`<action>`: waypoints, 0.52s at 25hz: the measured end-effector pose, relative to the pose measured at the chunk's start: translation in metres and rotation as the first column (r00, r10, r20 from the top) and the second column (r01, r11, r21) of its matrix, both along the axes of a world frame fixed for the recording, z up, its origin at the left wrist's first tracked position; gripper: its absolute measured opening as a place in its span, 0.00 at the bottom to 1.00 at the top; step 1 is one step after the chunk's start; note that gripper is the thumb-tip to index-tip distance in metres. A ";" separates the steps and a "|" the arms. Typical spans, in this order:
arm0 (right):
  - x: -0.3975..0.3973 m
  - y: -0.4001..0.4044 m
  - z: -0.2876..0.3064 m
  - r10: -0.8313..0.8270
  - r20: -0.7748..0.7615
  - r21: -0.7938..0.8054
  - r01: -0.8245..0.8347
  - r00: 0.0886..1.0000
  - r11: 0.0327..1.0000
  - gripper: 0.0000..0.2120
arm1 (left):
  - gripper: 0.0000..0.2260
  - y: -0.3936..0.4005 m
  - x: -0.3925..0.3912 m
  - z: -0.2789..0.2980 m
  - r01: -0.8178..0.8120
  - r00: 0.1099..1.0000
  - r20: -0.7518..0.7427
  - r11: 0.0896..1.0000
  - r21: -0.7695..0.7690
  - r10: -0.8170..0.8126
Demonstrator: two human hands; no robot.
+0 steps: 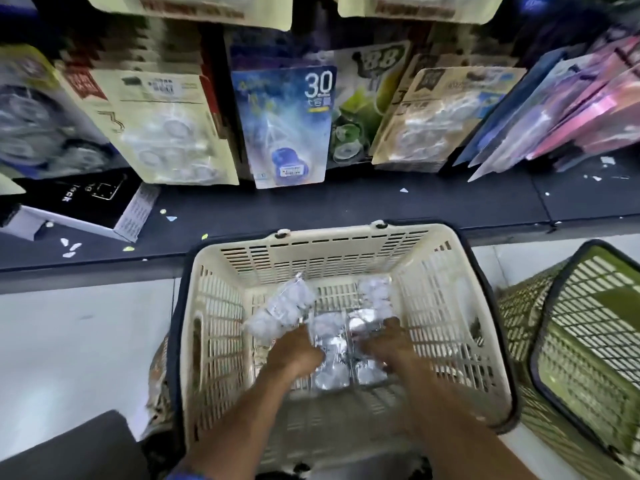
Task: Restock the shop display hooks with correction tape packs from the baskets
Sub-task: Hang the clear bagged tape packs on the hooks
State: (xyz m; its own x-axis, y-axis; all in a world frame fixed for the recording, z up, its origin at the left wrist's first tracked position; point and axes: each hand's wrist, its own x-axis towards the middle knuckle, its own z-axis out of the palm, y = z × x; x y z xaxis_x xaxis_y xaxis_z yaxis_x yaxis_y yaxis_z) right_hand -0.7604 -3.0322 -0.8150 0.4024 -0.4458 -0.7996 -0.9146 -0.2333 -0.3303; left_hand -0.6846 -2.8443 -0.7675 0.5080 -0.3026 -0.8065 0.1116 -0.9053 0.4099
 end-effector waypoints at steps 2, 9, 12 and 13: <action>-0.001 0.003 -0.004 -0.042 0.027 -0.043 0.043 0.999 0.998 0.23 | 0.36 -0.007 -0.014 -0.018 -0.147 0.987 -0.070 0.989 -0.027 0.145; 0.003 0.036 0.000 0.181 0.044 0.184 -0.186 0.983 0.965 0.13 | 0.31 -0.015 -0.021 -0.023 -0.533 0.830 -0.218 0.845 -0.046 0.513; 0.003 0.042 0.010 0.044 0.037 0.320 -0.054 0.998 0.946 0.06 | 0.23 -0.012 -0.026 -0.026 -0.629 0.758 -0.261 0.776 -0.049 0.598; 0.004 0.042 0.015 -0.017 0.020 0.362 0.008 1.000 0.932 0.02 | 0.22 -0.011 -0.027 -0.025 -0.659 0.734 -0.263 0.750 -0.055 0.626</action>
State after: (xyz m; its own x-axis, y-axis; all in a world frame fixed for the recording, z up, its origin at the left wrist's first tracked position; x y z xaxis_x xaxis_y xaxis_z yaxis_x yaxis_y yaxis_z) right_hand -0.7561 -2.9901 -0.8005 0.4187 -0.1326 -0.8984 -0.9079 -0.0827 -0.4109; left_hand -0.7114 -2.8550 -0.7925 0.4412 -0.0809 -0.8938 0.7456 -0.5213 0.4152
